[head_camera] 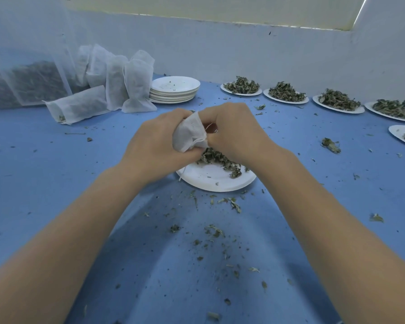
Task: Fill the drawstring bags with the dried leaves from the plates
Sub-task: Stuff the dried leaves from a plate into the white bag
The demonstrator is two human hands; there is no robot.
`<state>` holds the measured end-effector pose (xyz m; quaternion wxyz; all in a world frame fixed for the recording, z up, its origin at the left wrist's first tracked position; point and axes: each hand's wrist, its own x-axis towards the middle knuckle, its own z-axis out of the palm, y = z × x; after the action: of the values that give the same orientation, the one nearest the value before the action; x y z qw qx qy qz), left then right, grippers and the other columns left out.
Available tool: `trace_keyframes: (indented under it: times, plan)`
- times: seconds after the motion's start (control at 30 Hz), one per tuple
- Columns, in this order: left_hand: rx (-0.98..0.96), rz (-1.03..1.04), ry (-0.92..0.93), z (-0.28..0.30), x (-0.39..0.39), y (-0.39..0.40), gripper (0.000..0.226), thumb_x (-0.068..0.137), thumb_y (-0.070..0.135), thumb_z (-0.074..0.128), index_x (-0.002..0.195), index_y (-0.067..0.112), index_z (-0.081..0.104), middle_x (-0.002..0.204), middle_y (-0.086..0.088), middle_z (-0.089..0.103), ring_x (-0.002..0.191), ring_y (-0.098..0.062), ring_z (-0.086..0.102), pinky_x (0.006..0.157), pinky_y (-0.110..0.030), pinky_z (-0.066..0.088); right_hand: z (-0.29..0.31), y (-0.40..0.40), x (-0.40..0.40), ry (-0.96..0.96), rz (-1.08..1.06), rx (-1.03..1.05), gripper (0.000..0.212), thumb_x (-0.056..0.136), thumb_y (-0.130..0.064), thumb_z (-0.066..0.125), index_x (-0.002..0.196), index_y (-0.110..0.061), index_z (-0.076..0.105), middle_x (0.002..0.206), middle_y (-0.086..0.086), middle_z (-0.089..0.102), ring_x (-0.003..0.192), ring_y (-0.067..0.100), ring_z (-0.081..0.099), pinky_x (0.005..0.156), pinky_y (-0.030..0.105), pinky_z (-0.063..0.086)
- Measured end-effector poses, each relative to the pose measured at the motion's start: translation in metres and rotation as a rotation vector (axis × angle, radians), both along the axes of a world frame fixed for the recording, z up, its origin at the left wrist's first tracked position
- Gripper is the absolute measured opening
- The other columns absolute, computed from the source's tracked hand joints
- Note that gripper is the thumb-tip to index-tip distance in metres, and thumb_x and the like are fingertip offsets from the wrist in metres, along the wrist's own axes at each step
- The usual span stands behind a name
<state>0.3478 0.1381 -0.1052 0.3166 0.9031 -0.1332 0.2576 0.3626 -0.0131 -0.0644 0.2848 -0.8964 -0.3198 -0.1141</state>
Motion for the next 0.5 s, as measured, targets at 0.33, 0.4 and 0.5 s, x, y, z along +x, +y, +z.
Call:
trace_keyframes:
  times: [0.33, 0.4, 0.5]
  plan:
    - [0.020, 0.040, 0.010, -0.001, 0.003, 0.004, 0.038, 0.074, 0.051, 0.066, 0.104, 0.031, 0.056, 0.088, 0.012, 0.058, 0.082, -0.012, 0.053, 0.067, -0.030, 0.042, 0.010, -0.026, 0.007, 0.153, 0.008, 0.073, 0.022, 0.084, -0.015, 0.065, 0.097, -0.031, 0.071, 0.091, -0.016, 0.071, 0.085, -0.007, 0.063, 0.078, 0.006, 0.044]
    - [0.002, 0.054, 0.008, -0.001, 0.002, 0.004, 0.037, 0.074, 0.052, 0.064, 0.104, 0.031, 0.056, 0.087, 0.013, 0.058, 0.081, -0.012, 0.052, 0.067, -0.030, 0.042, 0.009, -0.028, 0.009, 0.196, -0.069, 0.058, 0.018, 0.084, -0.019, 0.065, 0.097, -0.029, 0.070, 0.088, -0.011, 0.070, 0.077, 0.002, 0.066, 0.075, 0.015, 0.050]
    - [-0.007, 0.048, 0.004, -0.001, 0.002, 0.004, 0.037, 0.074, 0.050, 0.064, 0.105, 0.031, 0.056, 0.086, 0.013, 0.057, 0.080, -0.012, 0.052, 0.068, -0.030, 0.042, 0.004, -0.029, 0.008, 0.366, -0.058, 0.105, 0.018, 0.087, -0.012, 0.061, 0.102, -0.020, 0.066, 0.081, 0.001, 0.072, 0.066, 0.011, 0.070, 0.051, 0.010, 0.047]
